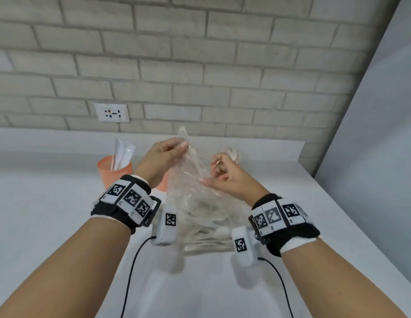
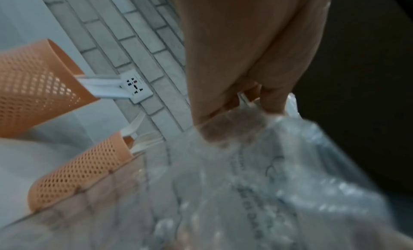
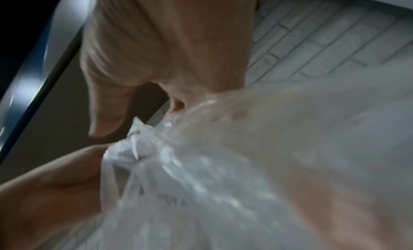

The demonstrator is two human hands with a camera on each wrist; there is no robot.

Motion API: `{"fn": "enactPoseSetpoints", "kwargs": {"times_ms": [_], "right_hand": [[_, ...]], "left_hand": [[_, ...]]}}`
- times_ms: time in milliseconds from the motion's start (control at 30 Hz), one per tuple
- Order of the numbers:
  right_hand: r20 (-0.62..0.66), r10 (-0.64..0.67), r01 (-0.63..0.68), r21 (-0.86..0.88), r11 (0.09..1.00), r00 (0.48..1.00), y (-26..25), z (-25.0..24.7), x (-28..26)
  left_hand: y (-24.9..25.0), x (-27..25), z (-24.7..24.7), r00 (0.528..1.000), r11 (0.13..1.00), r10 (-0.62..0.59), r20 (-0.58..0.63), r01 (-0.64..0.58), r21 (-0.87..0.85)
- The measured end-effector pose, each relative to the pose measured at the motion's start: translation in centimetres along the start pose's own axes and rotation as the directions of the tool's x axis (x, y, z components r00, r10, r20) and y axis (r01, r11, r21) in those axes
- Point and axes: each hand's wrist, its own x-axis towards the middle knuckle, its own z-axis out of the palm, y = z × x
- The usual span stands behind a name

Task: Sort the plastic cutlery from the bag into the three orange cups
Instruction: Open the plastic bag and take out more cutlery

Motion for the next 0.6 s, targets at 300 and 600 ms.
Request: {"fn": "enactPoseSetpoints", "kwargs": {"times_ms": [300, 600], "right_hand": [[-0.113, -0.039, -0.005, -0.364, 0.931, 0.993, -4.4, -2.4, 3.4], [-0.145, -0.326, 0.199, -0.546, 0.814, 0.934, -9.5, -2.5, 4.3]], "left_hand": [[2.2, -0.8, -5.5, 0.953, 0.981, 0.116, -0.281, -0.153, -0.116], [4.1, -1.1, -6.2, 0.920, 0.957, 0.257, -0.295, -0.202, 0.207]]}}
